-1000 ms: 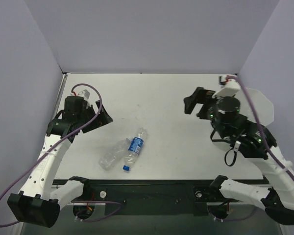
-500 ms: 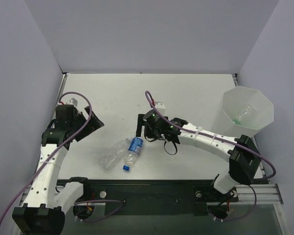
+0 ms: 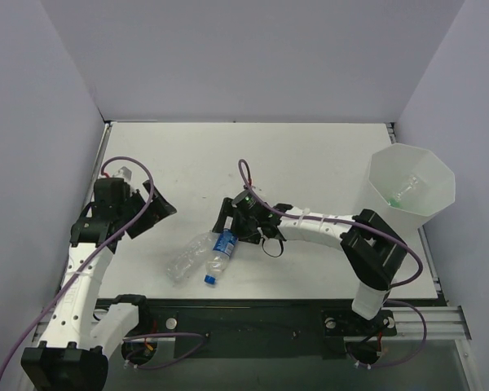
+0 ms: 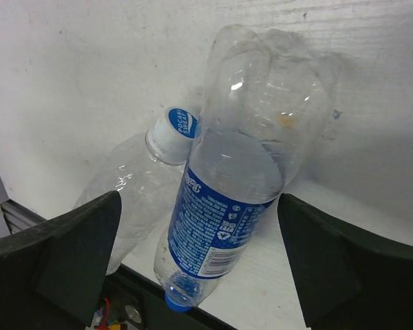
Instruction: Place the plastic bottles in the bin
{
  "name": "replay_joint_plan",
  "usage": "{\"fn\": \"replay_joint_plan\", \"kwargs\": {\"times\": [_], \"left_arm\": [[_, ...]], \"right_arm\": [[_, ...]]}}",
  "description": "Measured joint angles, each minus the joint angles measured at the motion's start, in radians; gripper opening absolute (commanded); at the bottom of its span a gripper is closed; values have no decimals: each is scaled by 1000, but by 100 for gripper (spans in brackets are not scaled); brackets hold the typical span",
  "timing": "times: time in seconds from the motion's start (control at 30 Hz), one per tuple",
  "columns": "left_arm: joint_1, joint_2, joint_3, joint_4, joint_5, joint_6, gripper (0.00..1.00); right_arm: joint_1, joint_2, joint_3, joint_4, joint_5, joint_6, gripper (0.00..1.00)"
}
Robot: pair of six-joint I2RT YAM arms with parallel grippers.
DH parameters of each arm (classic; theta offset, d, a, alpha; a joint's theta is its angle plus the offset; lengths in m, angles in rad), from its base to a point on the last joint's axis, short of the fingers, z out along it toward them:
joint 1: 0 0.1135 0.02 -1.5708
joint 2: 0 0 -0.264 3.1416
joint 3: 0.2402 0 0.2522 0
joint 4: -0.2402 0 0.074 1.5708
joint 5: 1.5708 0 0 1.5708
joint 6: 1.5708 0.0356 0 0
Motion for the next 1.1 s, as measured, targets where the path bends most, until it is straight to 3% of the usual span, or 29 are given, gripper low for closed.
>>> {"fn": "replay_joint_plan", "kwargs": {"times": [0.03, 0.3, 0.37, 0.57, 0.8, 0.9, 1.1], "left_arm": [[0, -1, -3, 3, 2, -1, 99], [0, 0, -23, 14, 18, -14, 99], [0, 2, -23, 20, 21, -15, 99], [0, 3, -31, 38, 24, -14, 99], [0, 4, -49, 43, 21, -18, 98], [0, 15, -50, 46, 21, -19, 98], [-8, 48, -50, 97, 40, -48, 98]], "right_arm": [[-5, 6, 0, 14, -14, 8, 91], [-31, 35, -36, 69, -56, 35, 52], [-31, 35, -48, 65, -50, 33, 46], [-30, 21, -50, 38, -6, -7, 32], [-90, -87, -50, -159, 91, -137, 29], [-133, -211, 39, -356, 166, -254, 28], [-200, -483, 517, -530, 327, -507, 24]]}}
